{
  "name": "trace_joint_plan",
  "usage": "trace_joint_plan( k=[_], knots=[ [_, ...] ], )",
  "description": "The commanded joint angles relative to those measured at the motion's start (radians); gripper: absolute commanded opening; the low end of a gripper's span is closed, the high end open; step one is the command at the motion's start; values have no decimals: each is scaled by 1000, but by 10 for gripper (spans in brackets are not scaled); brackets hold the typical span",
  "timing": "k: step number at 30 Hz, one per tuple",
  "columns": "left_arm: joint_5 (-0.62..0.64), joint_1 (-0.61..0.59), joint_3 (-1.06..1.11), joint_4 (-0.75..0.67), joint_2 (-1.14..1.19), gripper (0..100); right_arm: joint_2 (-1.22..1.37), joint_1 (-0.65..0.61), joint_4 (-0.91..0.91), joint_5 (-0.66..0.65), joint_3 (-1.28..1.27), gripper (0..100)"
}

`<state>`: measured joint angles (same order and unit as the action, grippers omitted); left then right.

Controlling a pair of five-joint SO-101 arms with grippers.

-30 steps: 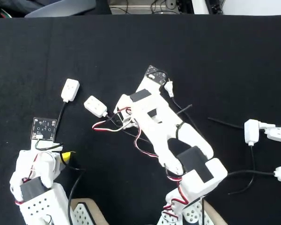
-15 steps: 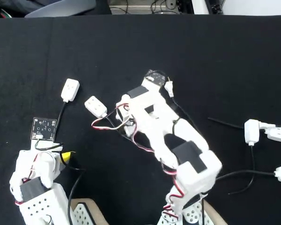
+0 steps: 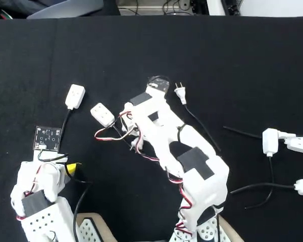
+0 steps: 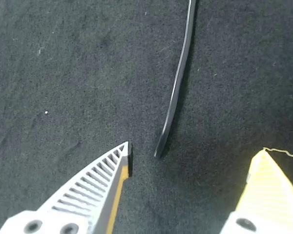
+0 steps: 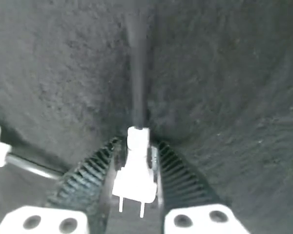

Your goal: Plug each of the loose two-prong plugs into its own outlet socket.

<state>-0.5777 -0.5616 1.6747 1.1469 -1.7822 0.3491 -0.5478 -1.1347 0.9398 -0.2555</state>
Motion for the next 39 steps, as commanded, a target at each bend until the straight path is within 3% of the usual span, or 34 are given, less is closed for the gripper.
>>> trace_joint_plan(
  k=[1, 3, 9, 13, 20, 27, 39],
  knots=[
    [-12, 13, -1, -18, -5, 374, -54, -41, -55, -98, 50, 13],
    [-12, 13, -1, -17, -5, 374, -82, -38, -103, -253, 53, 18],
    [-12, 13, -1, -15, -5, 374, -94, 61, -107, -879, 53, 19],
    [-12, 13, -1, -15, -5, 374, -61, 92, -86, -1134, 58, 70],
    [-12, 13, -1, -14, -5, 374, -48, 114, -213, -1171, 153, 265],
    [-12, 13, -1, -14, -5, 374, -38, 206, -275, -1246, 208, 173],
    [-12, 13, -1, -14, -5, 374, 105, 109, -285, -1249, 225, 145]
  ],
)
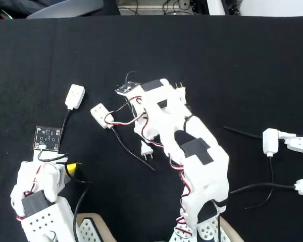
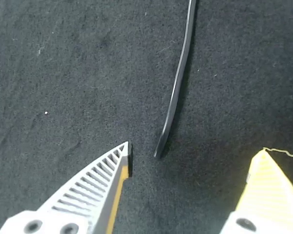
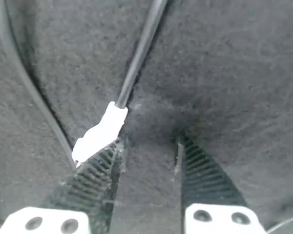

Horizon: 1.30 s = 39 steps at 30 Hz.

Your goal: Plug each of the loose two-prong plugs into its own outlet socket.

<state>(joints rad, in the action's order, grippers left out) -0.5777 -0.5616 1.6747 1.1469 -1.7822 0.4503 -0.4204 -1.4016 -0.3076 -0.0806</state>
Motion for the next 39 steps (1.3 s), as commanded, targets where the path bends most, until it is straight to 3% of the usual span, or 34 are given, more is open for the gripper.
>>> trace_joint_plan(
  k=[1, 11, 17, 36, 39],
  knots=[
    [-12, 13, -1, -14, -5, 374, 1, -18, -18, 0, 48, 145],
    [-12, 13, -1, -15, -5, 374, -108, 17, -97, 60, 77, 145],
    [-12, 13, -1, -15, -5, 374, -124, -80, -71, 72, -10, 145],
    [-12, 13, -1, -15, -5, 374, -122, -86, 66, 221, -104, 143],
    [-12, 13, -1, -15, -5, 374, -122, -87, 66, 227, -105, 108]
  ],
)
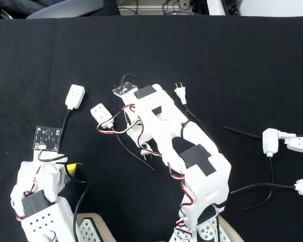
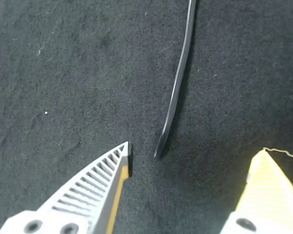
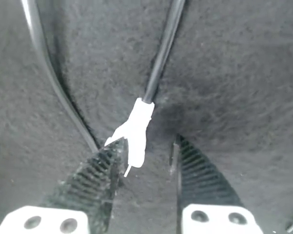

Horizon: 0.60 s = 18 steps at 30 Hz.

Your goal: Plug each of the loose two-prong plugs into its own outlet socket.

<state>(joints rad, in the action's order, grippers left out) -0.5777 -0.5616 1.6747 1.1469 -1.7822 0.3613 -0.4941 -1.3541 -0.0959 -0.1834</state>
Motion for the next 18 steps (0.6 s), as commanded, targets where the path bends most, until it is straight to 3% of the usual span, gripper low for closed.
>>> trace_joint_plan(
  k=[1, 18],
  knots=[
    [-12, 13, -1, -15, -5, 374, -33, -17, 18, 15, -4, 100],
    [-11, 13, -1, -17, -5, 374, 222, -100, -109, 60, 180, 95]
  ],
)
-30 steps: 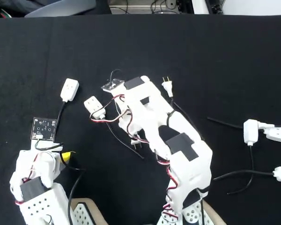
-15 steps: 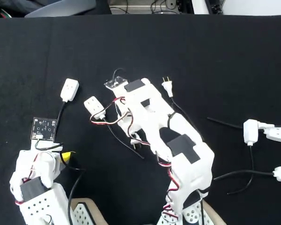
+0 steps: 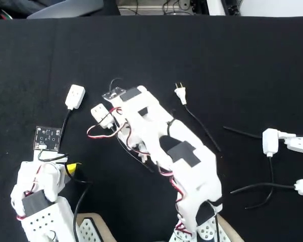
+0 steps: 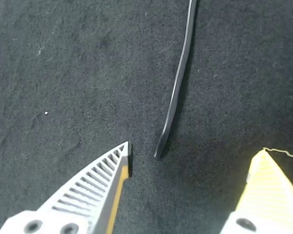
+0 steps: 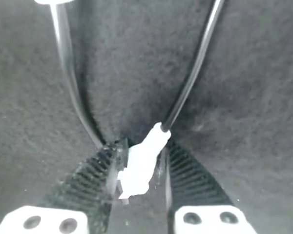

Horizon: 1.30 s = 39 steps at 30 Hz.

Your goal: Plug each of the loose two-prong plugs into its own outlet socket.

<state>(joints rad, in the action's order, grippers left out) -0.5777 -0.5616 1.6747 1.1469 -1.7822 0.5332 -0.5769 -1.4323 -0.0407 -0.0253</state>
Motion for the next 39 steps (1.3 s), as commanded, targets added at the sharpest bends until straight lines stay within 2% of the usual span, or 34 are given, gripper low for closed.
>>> trace_joint_plan(
  k=[1, 6, 11, 18, 25, 32, 39],
  knots=[
    [-11, 13, -1, -17, -5, 374, 53, -15, -35, 14, 30, 93],
    [-11, 13, -1, -17, -5, 374, 54, -12, -38, 31, 31, 91],
    [-11, 13, -1, -17, -5, 374, 54, -12, -40, 28, 31, 25],
    [-11, 13, -1, -17, -5, 374, 50, -14, -143, 26, 71, 21],
    [-11, 13, -1, -20, -5, 374, -120, -11, -126, 0, 21, 15],
    [-9, 68, 7, -21, -5, 374, -506, 8, 74, 8, -269, 13],
    [-14, 168, -2, -12, -5, 374, -989, 2, 463, 9, -688, 12]
  ],
)
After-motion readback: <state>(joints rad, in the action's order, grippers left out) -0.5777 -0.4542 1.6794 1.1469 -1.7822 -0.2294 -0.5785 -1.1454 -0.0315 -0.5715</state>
